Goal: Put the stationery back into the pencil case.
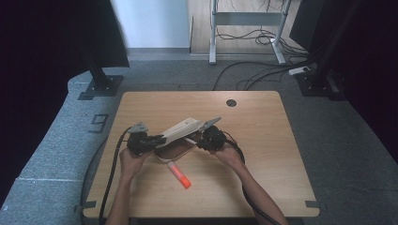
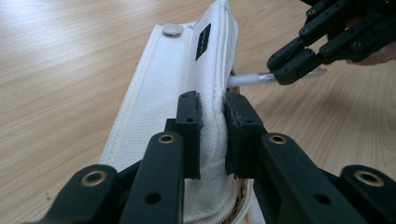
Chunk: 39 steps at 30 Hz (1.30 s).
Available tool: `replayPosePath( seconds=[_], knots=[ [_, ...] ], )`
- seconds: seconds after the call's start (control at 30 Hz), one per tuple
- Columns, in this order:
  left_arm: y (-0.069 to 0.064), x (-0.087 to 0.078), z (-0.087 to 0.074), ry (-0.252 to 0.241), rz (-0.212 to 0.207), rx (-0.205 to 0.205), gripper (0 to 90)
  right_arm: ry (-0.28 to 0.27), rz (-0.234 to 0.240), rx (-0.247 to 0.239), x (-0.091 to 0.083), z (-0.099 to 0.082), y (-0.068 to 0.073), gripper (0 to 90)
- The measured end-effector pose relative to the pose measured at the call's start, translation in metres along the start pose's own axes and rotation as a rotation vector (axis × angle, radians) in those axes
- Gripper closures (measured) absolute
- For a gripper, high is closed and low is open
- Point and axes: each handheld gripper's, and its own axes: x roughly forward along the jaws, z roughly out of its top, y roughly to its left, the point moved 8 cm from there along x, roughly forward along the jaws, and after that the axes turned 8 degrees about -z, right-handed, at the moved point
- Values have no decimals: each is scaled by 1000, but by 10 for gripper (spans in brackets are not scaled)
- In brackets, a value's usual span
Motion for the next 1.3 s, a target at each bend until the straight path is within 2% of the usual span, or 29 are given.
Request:
replayPosePath(
  seconds=[0.73, 1.3],
  knots=[
    [-2, 1, 1, 2, -8, 4, 770, 11, 26, -65, 40, 28, 24, 781],
    [-4, 3, 0, 9, -8, 7, 769, -14, 41, -64, 66, 40, 33, 774]
  ],
)
